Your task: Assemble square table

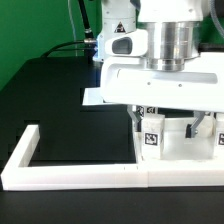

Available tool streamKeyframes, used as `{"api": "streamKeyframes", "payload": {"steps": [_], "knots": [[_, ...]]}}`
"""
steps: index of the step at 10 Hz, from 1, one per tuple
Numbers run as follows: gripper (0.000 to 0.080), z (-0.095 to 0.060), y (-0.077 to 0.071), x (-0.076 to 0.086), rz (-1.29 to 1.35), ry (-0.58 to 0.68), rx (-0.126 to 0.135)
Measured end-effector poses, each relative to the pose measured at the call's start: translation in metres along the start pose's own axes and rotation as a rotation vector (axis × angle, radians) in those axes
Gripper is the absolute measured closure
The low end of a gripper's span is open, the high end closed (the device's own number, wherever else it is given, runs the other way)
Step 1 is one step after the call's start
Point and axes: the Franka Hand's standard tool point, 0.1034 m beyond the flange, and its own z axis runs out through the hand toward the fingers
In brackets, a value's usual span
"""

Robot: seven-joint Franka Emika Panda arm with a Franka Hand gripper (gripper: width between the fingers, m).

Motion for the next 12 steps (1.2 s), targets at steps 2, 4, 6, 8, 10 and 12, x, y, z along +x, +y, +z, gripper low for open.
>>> {"api": "streamKeyframes", "payload": {"steps": [2,4,6,8,10,12], "knots": [[0.0271,0.0,0.0,0.0,0.052,-0.001,0.0],[0.0511,0.001,0.008,0.001,0.214,-0.003,-0.012],[0.0511,0.001,0.009,0.001,0.343,-0.002,-0.013],[0.0511,0.003,0.011,0.002,0.57,-0.007,-0.006],[0.0511,0.004,0.016,0.002,1.004,-0.02,0.062],[0.051,0.004,0.016,0.0,1.235,-0.051,0.124]]}}
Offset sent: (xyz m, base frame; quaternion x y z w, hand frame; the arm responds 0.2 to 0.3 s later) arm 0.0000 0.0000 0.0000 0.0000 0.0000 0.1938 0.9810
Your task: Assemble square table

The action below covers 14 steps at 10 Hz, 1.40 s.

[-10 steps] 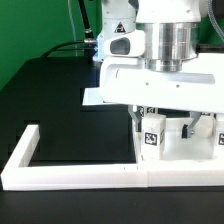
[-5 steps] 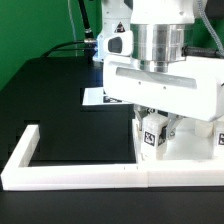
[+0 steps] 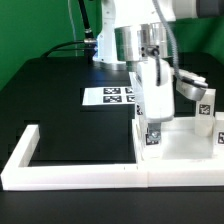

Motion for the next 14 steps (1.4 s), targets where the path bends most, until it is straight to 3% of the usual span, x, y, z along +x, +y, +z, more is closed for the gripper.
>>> {"api": "streamKeyframes", "payload": {"steps": [3,4,5,6,11,13,14], "knots": [[0.0503,0.0,0.0,-0.001,-0.005,0.002,0.001],[0.0315,0.0,-0.001,-0.001,-0.045,0.003,0.004],[0.0182,-0.001,-0.006,-0.001,-0.271,0.004,0.028],[0.0182,-0.002,-0.007,-0.002,-0.434,-0.001,0.041],[0.015,0.0,-0.005,-0.001,-0.945,0.006,0.027],[0.015,-0.002,-0.006,-0.011,-1.288,-0.003,-0.021],[0.015,-0.001,-0.005,-0.013,-1.337,-0.013,-0.03]]}}
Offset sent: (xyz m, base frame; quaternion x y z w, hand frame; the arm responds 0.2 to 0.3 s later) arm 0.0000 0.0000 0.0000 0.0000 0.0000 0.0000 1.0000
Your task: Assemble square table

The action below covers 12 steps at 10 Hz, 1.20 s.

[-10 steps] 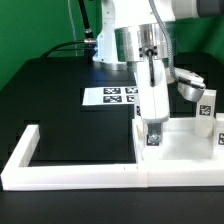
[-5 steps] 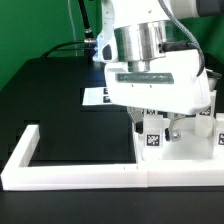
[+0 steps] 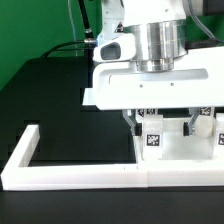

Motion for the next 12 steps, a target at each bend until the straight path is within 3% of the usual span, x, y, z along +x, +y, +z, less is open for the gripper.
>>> {"api": "streamKeyframes", "payload": {"steps": [2,3,4,6,7,8,10,12], "knots": [[0.0407,0.0,0.003,0.001,0.065,0.006,-0.004],[0.0407,0.001,0.009,0.001,0.102,0.006,-0.01],[0.0509,0.002,0.014,0.001,0.215,0.006,-0.018],[0.0509,0.002,0.015,0.001,0.359,0.005,-0.019],[0.0509,0.001,0.016,0.001,0.612,-0.011,-0.031],[0.0509,0.002,0.016,0.0,0.895,-0.024,-0.027],[0.0509,0.002,0.021,0.0,1.172,-0.064,0.022],[0.0509,0.003,0.02,0.0,1.236,-0.065,0.02]]}}
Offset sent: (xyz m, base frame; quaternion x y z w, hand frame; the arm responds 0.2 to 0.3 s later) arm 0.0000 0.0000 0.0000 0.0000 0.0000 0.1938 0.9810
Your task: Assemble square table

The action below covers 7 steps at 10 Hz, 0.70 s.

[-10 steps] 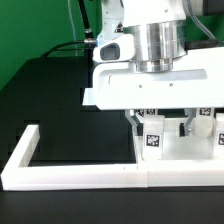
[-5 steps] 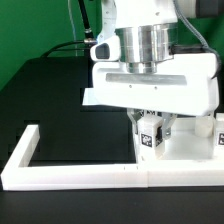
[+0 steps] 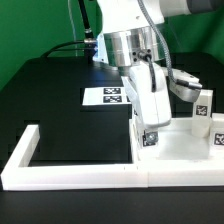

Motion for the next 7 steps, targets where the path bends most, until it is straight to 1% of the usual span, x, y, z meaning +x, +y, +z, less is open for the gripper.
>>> {"api": "streamKeyframes", "payload": {"steps": [1,2,3,4,5,6,7], "knots": [[0.0509,-0.0001,0.0,0.0004,-0.013,0.001,0.0],[0.0428,0.0,-0.0002,-0.0005,-0.082,0.001,-0.001],[0.0428,0.0002,-0.0007,-0.0033,-0.325,-0.009,0.001],[0.0237,-0.0006,-0.001,-0.0034,-0.453,-0.013,0.021],[0.0177,-0.0019,0.0023,-0.0091,-0.468,0.002,0.046],[0.0158,-0.0008,0.0042,-0.0082,-0.504,-0.001,0.038],[0.0158,-0.0009,0.0038,-0.0056,-0.59,0.006,0.037]]}}
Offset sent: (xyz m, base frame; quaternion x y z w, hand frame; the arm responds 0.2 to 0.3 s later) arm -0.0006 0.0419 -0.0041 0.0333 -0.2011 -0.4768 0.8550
